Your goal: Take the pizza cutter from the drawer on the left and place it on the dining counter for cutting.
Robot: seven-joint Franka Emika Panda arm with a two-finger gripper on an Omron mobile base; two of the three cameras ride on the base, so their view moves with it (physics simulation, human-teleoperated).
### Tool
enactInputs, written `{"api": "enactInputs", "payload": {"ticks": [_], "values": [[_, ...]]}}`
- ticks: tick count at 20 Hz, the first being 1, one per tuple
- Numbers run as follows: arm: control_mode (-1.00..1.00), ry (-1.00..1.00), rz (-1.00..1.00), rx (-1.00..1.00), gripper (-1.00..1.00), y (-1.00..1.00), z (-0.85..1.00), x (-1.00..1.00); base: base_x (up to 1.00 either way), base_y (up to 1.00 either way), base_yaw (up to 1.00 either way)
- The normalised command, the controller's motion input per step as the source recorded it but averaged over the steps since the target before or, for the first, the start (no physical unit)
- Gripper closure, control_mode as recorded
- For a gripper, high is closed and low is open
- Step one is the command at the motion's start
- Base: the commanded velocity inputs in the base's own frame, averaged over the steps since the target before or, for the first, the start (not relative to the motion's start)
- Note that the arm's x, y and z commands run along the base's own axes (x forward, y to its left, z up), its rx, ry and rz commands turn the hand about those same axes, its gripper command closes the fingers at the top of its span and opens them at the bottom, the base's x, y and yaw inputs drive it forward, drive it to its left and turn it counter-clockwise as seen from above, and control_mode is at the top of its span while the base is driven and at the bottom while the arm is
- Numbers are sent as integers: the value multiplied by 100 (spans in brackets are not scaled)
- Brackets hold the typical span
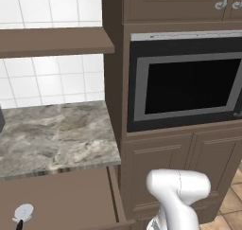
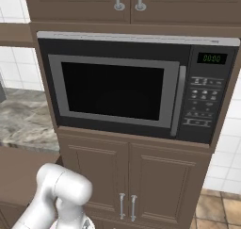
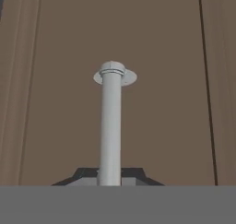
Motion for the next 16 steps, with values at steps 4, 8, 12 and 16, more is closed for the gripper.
{"api": "enactInputs", "payload": {"ticks": [4,8,12,16], "values": [[-100,0,0,0,100,5,0,-45,0,0,0],[-100,0,0,0,-100,1,0,-18,0,0,0],[-100,0,0,0,-100,0,0,-10,0,0,0],[-100,-1,0,0,-100,1,3,-33,0,0,0]]}}
